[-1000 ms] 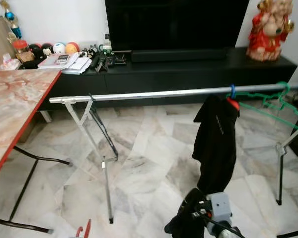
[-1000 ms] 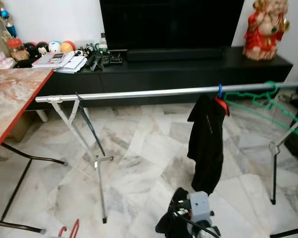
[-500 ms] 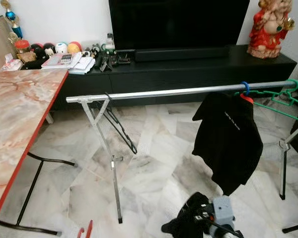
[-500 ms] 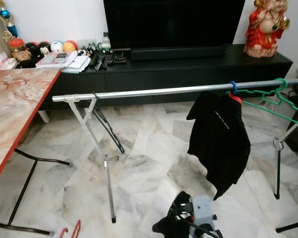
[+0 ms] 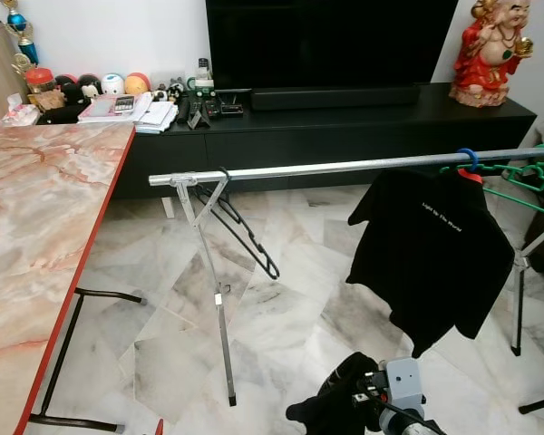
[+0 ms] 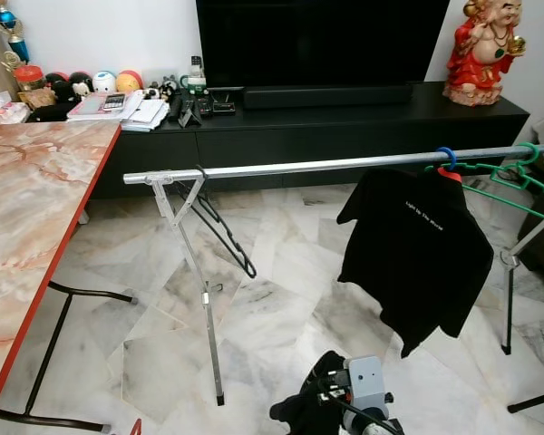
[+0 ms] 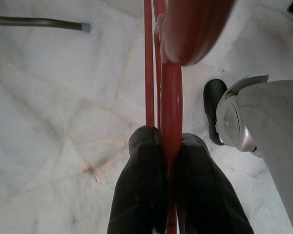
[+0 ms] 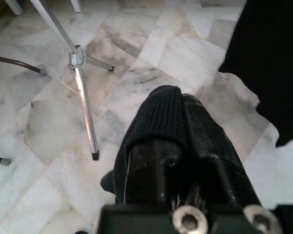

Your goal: Hang hanger

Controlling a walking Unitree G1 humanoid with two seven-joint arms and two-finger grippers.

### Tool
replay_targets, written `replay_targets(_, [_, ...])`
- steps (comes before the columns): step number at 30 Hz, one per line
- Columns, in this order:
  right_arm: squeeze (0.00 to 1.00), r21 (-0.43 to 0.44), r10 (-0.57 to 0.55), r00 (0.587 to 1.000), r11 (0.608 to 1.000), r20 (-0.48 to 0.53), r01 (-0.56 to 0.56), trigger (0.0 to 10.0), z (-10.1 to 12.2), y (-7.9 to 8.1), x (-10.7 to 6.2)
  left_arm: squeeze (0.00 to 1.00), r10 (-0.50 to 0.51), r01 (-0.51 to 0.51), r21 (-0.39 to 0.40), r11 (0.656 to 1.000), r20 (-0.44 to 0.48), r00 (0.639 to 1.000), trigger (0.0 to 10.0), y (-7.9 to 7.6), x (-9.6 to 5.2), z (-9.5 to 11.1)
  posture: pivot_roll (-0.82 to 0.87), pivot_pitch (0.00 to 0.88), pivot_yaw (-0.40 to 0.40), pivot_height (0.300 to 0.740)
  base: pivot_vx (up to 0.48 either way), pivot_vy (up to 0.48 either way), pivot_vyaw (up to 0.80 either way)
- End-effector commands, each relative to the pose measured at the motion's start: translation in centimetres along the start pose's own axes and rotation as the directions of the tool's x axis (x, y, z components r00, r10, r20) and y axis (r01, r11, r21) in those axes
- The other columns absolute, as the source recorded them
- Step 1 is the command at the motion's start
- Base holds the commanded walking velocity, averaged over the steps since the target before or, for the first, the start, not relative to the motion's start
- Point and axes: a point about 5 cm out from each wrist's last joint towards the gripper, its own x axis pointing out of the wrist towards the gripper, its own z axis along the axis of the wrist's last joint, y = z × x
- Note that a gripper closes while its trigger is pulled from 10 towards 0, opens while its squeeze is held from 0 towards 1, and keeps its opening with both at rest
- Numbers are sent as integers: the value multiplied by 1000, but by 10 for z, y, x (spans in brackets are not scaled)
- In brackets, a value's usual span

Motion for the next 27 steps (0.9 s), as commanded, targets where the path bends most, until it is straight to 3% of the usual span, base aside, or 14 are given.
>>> replay_targets(1, [0, -2, -13, 1000, 1000, -1, 13, 10000, 0, -5, -1, 0, -9, 9, 19, 1000, -26, 1000, 10000, -3, 0, -5, 108, 59, -10, 740, 0, 0, 0])
replay_targets(11, [0, 0, -16, 1000, 1000, -14, 16, 10000, -2, -7, -3, 0, -11, 11, 14, 1000, -20, 1000, 10000, -6, 0, -3, 109, 60, -10, 740, 0, 0, 0])
replay_targets(27, [0, -14, -23, 999, 1000, -31, 23, 10000, -4, -6, -2, 0, -15, 15, 19, 1000, -9, 1000, 10000, -7, 0, -1, 110, 61, -11, 740, -272, 0, 0])
